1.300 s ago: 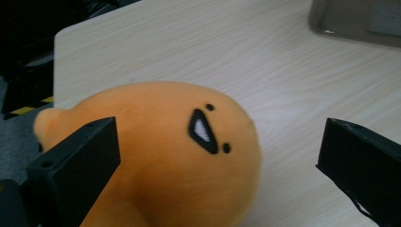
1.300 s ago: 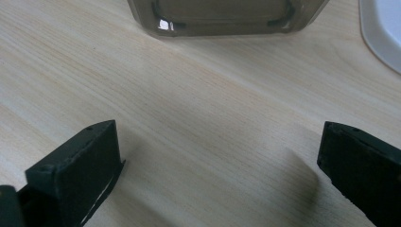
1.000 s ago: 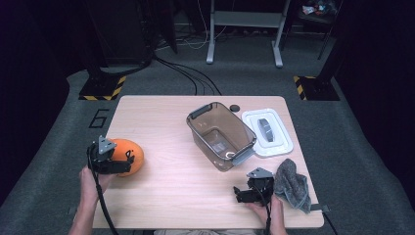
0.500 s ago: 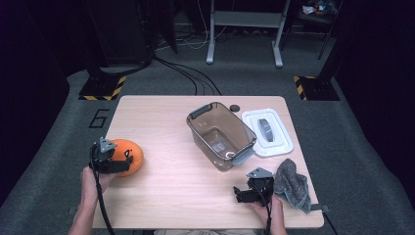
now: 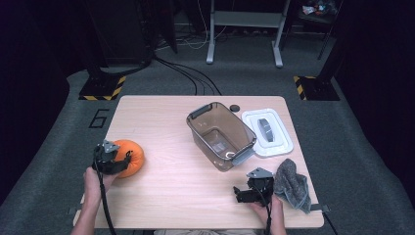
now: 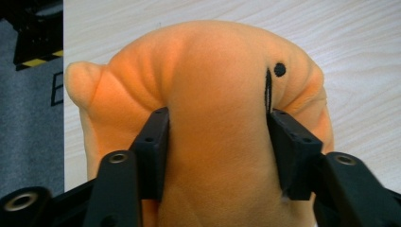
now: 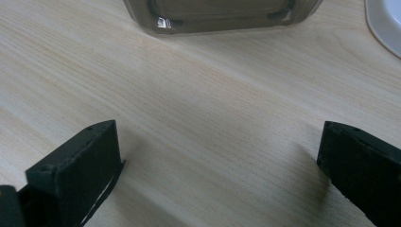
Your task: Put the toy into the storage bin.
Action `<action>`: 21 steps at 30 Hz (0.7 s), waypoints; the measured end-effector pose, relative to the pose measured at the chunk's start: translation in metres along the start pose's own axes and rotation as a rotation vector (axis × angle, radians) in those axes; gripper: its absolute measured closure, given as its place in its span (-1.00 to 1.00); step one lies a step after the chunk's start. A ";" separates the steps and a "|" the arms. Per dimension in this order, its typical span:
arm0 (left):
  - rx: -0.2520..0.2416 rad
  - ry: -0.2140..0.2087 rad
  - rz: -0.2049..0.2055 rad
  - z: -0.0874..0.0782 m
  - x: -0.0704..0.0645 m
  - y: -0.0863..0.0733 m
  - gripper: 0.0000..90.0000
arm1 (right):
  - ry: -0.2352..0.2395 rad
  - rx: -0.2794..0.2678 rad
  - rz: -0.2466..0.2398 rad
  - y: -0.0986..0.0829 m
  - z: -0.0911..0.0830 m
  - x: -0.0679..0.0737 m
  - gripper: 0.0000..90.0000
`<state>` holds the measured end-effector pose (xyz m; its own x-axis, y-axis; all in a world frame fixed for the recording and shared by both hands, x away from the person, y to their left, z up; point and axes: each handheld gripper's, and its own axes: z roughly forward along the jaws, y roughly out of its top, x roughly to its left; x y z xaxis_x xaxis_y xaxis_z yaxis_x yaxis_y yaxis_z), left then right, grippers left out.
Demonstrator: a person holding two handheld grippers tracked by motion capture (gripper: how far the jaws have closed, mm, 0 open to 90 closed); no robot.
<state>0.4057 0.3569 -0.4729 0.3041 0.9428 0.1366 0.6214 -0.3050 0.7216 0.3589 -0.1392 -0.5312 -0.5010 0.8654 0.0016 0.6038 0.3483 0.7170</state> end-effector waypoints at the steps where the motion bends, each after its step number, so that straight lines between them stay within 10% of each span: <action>1: 0.000 0.000 0.000 0.000 0.000 0.000 0.15 | -0.003 0.002 -0.006 0.000 0.000 -0.001 -1.00; 21: -0.103 0.003 0.050 -0.017 -0.001 0.004 0.38 | -0.003 0.006 -0.013 0.000 0.000 -0.001 -1.00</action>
<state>0.3957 0.3567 -0.4585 0.3302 0.9274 0.1759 0.5282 -0.3360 0.7798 0.3592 -0.1404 -0.5310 -0.5069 0.8619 -0.0094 0.6011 0.3613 0.7129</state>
